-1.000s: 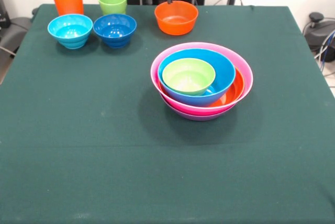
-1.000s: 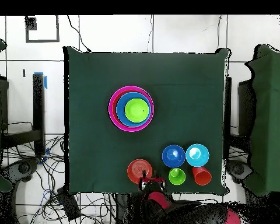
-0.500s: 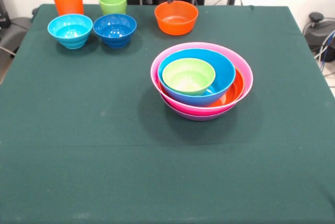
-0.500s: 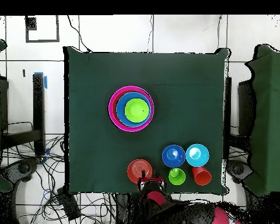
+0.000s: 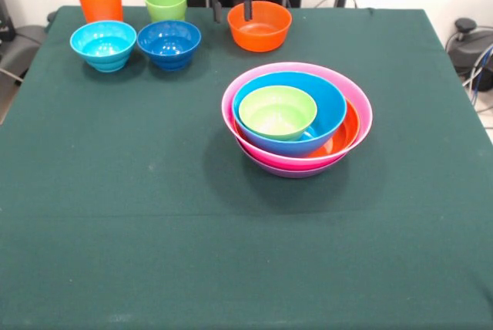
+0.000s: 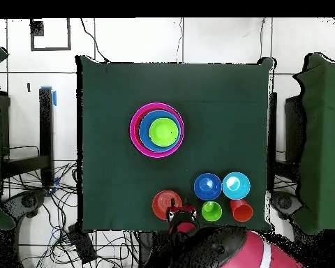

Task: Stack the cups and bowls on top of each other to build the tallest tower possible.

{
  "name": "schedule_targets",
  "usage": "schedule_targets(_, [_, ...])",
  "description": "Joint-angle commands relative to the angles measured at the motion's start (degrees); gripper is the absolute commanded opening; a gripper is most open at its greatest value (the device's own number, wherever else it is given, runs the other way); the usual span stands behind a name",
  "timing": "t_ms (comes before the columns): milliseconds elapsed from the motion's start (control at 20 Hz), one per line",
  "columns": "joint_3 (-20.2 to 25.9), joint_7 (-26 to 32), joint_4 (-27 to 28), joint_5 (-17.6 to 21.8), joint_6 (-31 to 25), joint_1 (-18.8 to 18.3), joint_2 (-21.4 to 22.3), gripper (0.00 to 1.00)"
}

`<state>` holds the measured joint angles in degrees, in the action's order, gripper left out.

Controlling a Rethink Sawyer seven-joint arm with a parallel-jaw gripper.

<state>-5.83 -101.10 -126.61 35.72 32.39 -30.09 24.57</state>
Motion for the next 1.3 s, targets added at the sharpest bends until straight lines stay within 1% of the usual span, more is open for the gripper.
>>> schedule_targets(50, [5.02, -6.16, 10.03, 2.86, 1.76, 0.01, -5.31, 1.00])
schedule_targets(250, [5.01, -6.32, 10.75, 3.10, 2.26, 0.17, -6.07, 1.00])
schedule_targets(550, [4.41, -5.61, 11.00, 3.16, 1.42, 1.14, -5.06, 1.00])
schedule_targets(1100, [5.40, -5.69, 11.33, 4.89, 0.39, 0.61, -4.43, 1.00])
schedule_targets(1300, [5.03, -6.13, 11.09, 4.24, 0.39, 0.87, -4.41, 1.00])
